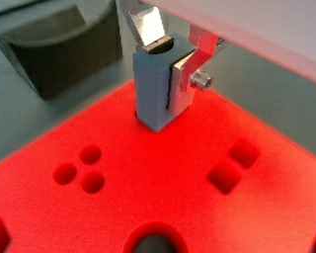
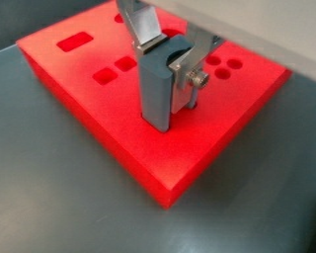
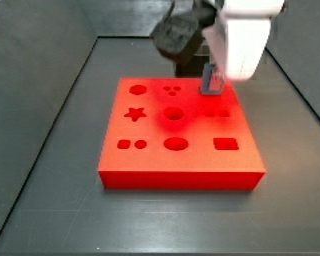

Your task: Insert the arch object.

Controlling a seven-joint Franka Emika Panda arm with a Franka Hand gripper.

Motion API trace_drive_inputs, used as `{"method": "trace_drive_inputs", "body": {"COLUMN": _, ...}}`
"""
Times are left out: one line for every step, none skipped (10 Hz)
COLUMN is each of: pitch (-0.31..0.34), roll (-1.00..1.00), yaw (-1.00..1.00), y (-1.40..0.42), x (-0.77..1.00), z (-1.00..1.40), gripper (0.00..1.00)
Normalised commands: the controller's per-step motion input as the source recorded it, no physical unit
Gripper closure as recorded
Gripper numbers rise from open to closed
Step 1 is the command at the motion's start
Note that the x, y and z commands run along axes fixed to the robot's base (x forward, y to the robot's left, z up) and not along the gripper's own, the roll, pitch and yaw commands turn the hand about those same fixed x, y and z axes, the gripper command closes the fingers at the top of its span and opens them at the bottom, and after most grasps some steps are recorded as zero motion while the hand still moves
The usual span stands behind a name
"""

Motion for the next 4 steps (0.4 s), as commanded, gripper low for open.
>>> {"method": "trace_drive_inputs", "body": {"pitch": -0.027, "roll": 0.13, "yaw": -0.05, "y": -0.06, "x": 0.0, "z": -0.62, "gripper": 1.0}}
{"method": "trace_drive_inputs", "body": {"pitch": -0.021, "roll": 0.1, "yaw": -0.02, "y": -0.03, "x": 0.0, "z": -0.41, "gripper": 1.0}}
{"method": "trace_drive_inputs", "body": {"pitch": 0.014, "roll": 0.0, "yaw": 0.0, "y": 0.0, "x": 0.0, "z": 0.0, "gripper": 1.0}}
{"method": "trace_drive_inputs", "body": {"pitch": 0.0, "roll": 0.0, "yaw": 0.0, "y": 0.0, "x": 0.0, "z": 0.0, "gripper": 1.0}}
